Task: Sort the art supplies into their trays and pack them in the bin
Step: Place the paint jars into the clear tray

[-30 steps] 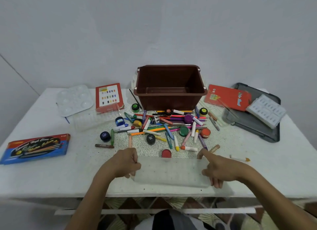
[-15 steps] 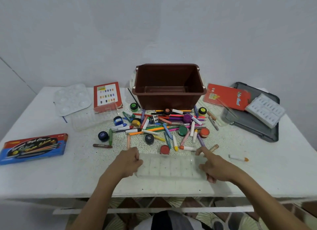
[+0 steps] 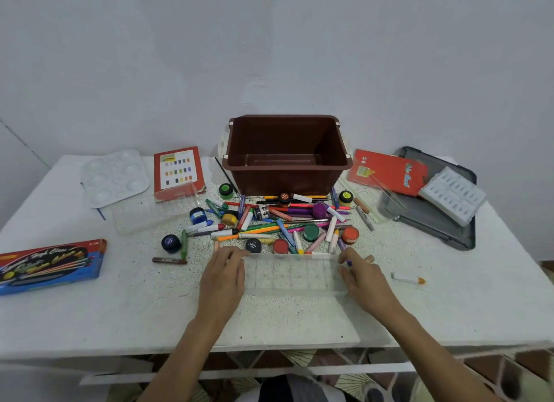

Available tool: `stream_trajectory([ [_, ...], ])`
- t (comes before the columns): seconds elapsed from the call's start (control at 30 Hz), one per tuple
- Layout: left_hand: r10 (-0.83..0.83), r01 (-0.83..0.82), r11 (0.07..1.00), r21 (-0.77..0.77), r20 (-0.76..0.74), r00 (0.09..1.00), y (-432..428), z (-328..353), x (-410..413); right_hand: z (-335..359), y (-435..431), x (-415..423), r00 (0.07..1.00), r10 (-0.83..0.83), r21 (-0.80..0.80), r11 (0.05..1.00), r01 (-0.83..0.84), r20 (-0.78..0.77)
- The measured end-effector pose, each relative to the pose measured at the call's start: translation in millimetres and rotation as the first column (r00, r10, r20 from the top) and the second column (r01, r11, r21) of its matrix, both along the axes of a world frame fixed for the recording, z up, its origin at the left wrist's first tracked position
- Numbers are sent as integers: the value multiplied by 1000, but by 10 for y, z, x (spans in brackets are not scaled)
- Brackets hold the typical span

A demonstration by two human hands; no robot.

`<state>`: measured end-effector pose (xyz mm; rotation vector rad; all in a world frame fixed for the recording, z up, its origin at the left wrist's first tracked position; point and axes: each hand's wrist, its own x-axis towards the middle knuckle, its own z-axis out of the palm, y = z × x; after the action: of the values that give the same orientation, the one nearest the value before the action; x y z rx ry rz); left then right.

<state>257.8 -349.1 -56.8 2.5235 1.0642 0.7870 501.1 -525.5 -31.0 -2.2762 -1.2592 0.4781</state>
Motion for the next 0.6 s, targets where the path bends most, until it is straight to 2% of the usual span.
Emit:
stream_trajectory([
  [0.2,-65,64,996,54,10,998,-36,-65,-35,-76,-12,7,1000,-20,53,998,19,23],
  [0.33,-162,169,981,93,-78,984,-49,-71,-61,-102,-11,-16,999,-33,79,996,31,25],
  [0.47,-236,242,970,22,-156,959,-45,-101,-72,-100,-4,-30,998,-21,70,997,17,54],
  [0.6,-254,252,967,-29,-143,957,-44,-61,-72,-27,-4,-36,992,-10,22,1000,8,123],
])
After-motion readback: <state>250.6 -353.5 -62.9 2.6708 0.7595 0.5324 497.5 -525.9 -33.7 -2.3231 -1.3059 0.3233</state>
